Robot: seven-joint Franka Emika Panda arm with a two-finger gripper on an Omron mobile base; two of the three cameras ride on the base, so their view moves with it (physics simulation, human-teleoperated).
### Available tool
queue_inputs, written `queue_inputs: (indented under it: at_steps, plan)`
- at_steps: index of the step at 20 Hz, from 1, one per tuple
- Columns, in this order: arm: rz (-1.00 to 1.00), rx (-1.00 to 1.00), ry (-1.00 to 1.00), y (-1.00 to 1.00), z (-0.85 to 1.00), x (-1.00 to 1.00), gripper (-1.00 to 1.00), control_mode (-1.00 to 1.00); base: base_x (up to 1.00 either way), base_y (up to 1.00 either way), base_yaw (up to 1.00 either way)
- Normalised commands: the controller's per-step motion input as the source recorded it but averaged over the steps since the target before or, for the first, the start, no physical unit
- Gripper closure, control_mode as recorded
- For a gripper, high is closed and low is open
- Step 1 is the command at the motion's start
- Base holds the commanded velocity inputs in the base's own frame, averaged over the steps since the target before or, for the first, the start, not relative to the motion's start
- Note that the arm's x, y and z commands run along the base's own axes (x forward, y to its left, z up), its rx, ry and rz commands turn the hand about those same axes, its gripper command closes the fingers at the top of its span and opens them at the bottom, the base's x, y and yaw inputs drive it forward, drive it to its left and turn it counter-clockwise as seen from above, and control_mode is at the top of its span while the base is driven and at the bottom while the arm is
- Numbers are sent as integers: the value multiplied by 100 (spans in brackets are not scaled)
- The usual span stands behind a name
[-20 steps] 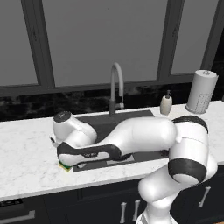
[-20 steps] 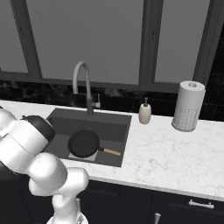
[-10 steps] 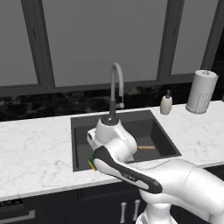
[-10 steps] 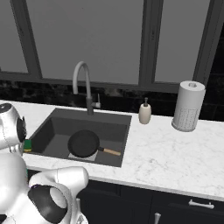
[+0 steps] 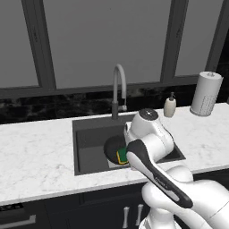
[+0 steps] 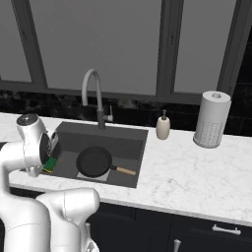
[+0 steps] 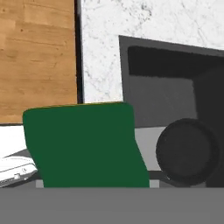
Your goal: Pick the pan and sponge and place them into the sink. Then turn on the water.
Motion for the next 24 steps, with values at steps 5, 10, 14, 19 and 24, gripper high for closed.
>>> queue_inputs:
  at_steps: [5, 10, 14, 19, 24]
  plan:
    - [-22, 0, 5, -21, 48, 30, 100, -100, 0, 0, 0]
    - [-9, 0, 0, -24, 13, 45, 100, -100, 0, 0, 0]
    - [0, 0, 0, -42, 0, 51, 100, -100, 0, 0, 0]
    - [0, -9, 0, -10, -24, 50, 100, -100, 0, 0, 0]
    - [0, -22, 3, 4, -41, 52, 100, -100, 0, 0, 0]
